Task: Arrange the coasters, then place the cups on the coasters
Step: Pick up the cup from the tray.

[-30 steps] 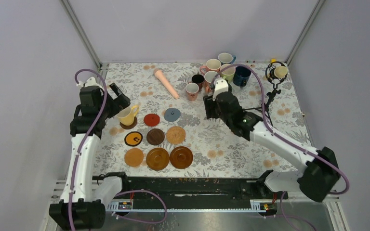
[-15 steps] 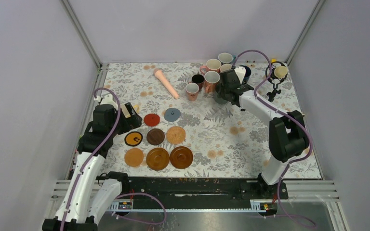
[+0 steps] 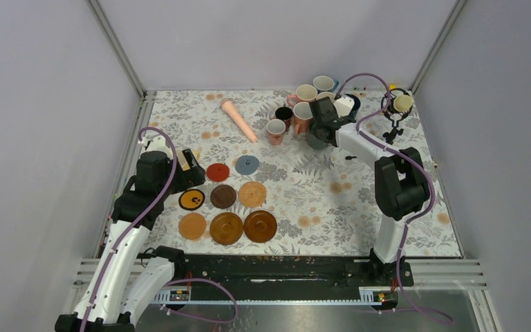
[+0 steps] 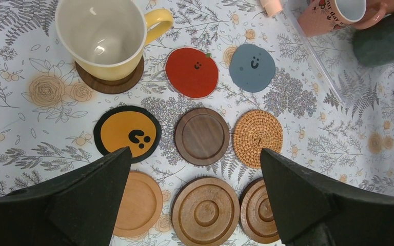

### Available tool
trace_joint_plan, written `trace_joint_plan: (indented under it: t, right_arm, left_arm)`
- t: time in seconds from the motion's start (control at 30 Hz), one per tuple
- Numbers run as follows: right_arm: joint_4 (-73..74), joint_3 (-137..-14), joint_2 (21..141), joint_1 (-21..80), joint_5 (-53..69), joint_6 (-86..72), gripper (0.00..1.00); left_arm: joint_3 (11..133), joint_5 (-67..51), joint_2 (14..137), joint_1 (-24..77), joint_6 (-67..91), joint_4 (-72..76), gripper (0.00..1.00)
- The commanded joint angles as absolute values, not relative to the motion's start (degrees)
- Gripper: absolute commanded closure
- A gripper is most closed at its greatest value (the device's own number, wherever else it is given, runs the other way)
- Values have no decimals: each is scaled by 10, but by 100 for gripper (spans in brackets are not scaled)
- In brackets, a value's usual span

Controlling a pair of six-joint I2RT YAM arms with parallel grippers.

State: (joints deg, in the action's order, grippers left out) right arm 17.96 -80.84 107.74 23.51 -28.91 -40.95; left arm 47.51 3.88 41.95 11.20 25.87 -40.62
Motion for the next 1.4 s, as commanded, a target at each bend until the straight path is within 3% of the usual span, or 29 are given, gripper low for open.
trace_joint_plan:
  t: [0.0, 0.47, 0.63, 0.83, 0.93, 1.0, 1.1, 1.37]
  right_arm:
    - [194, -830, 1085, 226, -330, -456, 42]
    - [194, -834, 1108, 212, -311, -489, 49]
    - [194, -836, 1108, 210, -310, -485, 63]
    - [188, -834, 1094, 210, -310, -485, 73]
    - [188, -835, 1096, 210, -304, -488, 89]
    - [189, -832, 1092, 210, -305, -488, 95]
    - [189, -824, 1073, 210, -316, -486, 100]
    - [210, -824, 1017, 210, -368, -479, 100]
  left_arm:
    - [497, 57, 411, 114, 251, -386, 1]
    - [499, 66, 411, 114, 254, -388, 1]
    - [500, 67, 410, 114, 255, -389, 1]
    - [501, 66, 408, 114, 255, -389, 1]
    - [501, 68, 406, 115, 256, -388, 1]
    - [501, 70, 405, 116, 255, -390, 1]
    - [502, 73, 404, 117, 255, -391, 1]
    - [501, 73, 403, 117, 256, -391, 1]
